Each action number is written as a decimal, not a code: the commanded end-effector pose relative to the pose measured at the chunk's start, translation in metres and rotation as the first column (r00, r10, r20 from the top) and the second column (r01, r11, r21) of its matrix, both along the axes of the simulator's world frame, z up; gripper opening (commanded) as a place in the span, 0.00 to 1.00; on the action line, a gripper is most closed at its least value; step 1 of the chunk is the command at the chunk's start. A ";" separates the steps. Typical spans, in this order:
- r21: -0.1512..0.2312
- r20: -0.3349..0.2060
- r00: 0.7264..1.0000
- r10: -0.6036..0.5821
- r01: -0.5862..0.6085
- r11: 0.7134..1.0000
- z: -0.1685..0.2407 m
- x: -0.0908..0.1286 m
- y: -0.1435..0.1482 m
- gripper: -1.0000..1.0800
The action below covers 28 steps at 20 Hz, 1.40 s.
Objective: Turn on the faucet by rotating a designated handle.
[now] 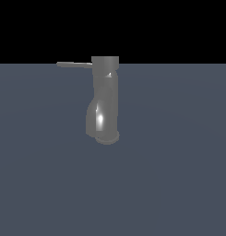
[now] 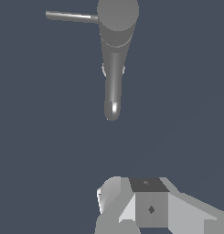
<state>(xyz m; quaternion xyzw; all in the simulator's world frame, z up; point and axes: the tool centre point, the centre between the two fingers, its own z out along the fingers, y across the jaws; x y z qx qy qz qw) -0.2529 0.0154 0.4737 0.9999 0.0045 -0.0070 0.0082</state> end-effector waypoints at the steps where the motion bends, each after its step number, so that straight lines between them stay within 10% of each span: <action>1: 0.000 0.000 1.000 0.000 0.000 1.000 0.000 0.000 0.000 0.00; 28: -0.029 0.020 0.984 -0.178 0.178 0.984 0.000 0.039 0.008 0.00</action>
